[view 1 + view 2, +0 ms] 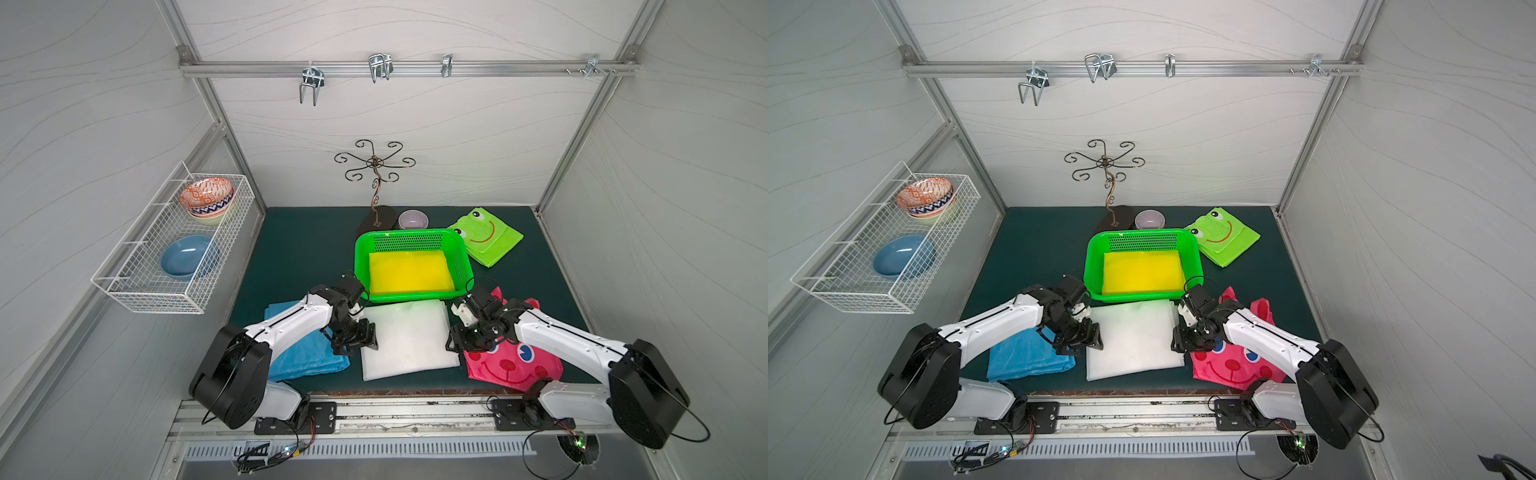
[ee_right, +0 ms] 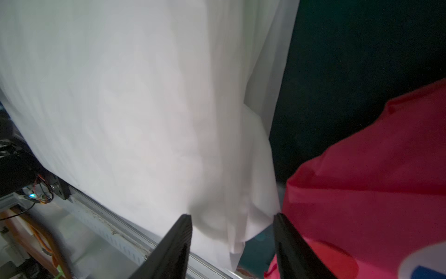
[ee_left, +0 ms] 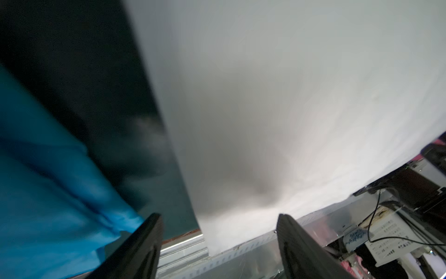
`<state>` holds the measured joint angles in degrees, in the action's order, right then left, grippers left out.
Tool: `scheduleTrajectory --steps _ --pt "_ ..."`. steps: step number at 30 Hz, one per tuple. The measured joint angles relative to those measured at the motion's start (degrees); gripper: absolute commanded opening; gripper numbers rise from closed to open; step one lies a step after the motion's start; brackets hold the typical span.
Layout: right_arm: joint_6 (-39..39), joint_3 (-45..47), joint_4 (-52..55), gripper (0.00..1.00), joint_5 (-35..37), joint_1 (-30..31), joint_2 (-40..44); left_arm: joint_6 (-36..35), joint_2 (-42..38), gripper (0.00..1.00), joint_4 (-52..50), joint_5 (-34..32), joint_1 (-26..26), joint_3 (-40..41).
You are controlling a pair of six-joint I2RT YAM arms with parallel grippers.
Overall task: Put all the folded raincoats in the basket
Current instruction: Adjust the raincoat at the center of the board.
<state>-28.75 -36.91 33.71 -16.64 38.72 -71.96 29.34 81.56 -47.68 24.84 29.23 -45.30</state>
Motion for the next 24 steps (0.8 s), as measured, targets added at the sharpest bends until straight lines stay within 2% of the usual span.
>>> scheduleTrajectory --steps 5,8,11,15,18,20,24 --pt "-0.48 1.73 -2.27 0.49 -5.90 0.13 0.02 -0.22 0.76 0.83 -0.55 -3.67 0.35 -0.37" --pt "-0.94 2.54 -3.72 0.42 -8.85 1.68 0.02 -0.52 0.57 0.86 -3.17 -10.29 0.35 -2.71" --pt "-1.53 3.65 -5.44 0.41 -11.23 5.73 0.07 -1.01 0.44 0.87 -5.29 -16.92 -0.31 -5.95" --pt "-2.49 4.17 -6.08 0.52 -11.74 11.61 1.66 -1.40 0.44 0.86 -6.01 -20.94 -2.49 -7.65" --pt "-3.80 4.11 -3.52 0.60 -8.15 12.31 4.57 -1.51 0.44 0.86 -6.69 -22.25 -3.26 -7.63" --pt "-4.52 4.04 -1.14 0.67 -5.62 11.34 7.06 -1.49 0.44 0.85 -6.93 -22.47 -3.26 -7.56" --pt "-4.70 4.33 -1.01 0.67 -5.70 4.15 11.96 -1.73 0.42 0.83 -6.86 -21.11 -3.26 -7.48"
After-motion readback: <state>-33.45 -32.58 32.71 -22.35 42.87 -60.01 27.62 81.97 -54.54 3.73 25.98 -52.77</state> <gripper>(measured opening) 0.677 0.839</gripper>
